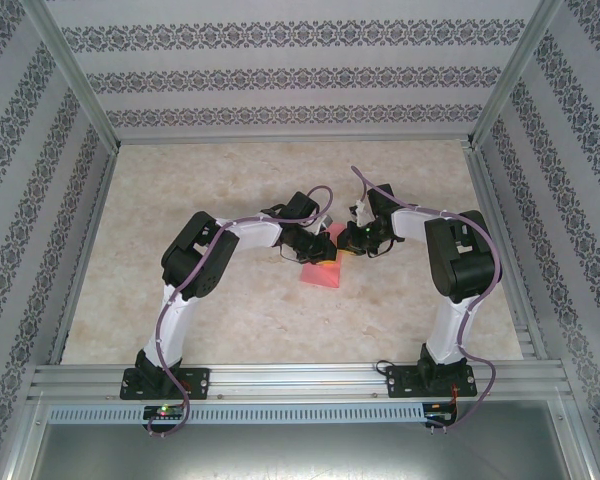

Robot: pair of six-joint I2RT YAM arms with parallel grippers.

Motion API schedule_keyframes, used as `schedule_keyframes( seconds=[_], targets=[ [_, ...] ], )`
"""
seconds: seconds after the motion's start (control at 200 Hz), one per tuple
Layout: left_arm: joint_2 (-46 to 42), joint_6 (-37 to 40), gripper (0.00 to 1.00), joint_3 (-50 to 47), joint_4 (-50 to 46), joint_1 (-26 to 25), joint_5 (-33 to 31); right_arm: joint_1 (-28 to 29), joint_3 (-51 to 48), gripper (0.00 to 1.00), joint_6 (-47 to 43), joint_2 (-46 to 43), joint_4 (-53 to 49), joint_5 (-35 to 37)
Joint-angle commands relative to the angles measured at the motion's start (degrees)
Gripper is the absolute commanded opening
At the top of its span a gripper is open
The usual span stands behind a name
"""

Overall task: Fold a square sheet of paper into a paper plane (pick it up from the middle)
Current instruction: Fold the triangle a second time at the center of the table.

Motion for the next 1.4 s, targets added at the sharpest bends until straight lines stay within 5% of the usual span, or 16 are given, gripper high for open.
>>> schedule_keyframes(
  seconds=[0.0, 0.335, 0.649, 0.979, 1.394],
  targets=[
    [2.8, 1.1, 0.16, -0.7, 2.9, -0.8, -0.7, 1.0, 0.7, 0.12, -0.1, -0.1, -0.1, -1.3],
    [1.2, 1.4, 0.31, -3.1, 6.8, -0.8, -0.3, 0.5, 0.4, 0.12, 0.5, -1.9, 0.1, -2.0],
    [-0.7, 1.3, 0.33, -6.9, 11.5, -0.8, 0.5, -2.0, -1.5, 0.12, 1.1, -4.7, 0.8, -2.1],
    [-2.8, 0.6, 0.22, -9.3, 14.3, -0.6, -0.2, -6.3, -6.1, 0.12, 1.3, -8.8, 1.4, -3.4],
    [-3.5, -0.4, 0.0, -9.8, 15.6, -0.5, 0.2, -4.8, -14.7, 0.09, 5.3, -15.2, 4.5, -8.4]
  ],
)
